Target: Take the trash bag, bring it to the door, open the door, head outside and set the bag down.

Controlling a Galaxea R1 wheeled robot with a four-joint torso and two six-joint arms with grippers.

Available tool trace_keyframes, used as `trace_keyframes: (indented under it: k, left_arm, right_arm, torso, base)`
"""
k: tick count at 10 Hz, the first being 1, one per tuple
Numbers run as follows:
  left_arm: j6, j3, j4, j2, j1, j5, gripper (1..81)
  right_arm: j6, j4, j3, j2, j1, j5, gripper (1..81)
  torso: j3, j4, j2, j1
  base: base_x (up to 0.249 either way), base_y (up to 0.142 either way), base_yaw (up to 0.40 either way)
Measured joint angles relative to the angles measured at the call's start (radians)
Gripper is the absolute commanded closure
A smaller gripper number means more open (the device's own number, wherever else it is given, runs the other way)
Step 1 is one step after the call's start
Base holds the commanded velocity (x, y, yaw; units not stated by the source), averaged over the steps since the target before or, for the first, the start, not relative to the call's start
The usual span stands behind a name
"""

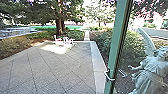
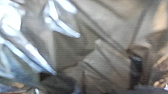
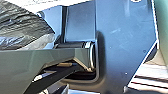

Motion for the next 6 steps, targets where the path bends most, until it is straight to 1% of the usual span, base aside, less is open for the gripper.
trace_keyframes:
  k: [6]
  left_arm:
    - [0.000, 0.000, 0.000, 0.000, -0.021, -0.006, 81.1]
  right_arm:
    - [-0.002, 0.000, 0.000, 0.000, 0.016, 0.007, 1.0]
  torso:
    - [-0.001, 0.000, 0.001, 0.002]
  base:
    - [0.089, 0.000, 0.000]
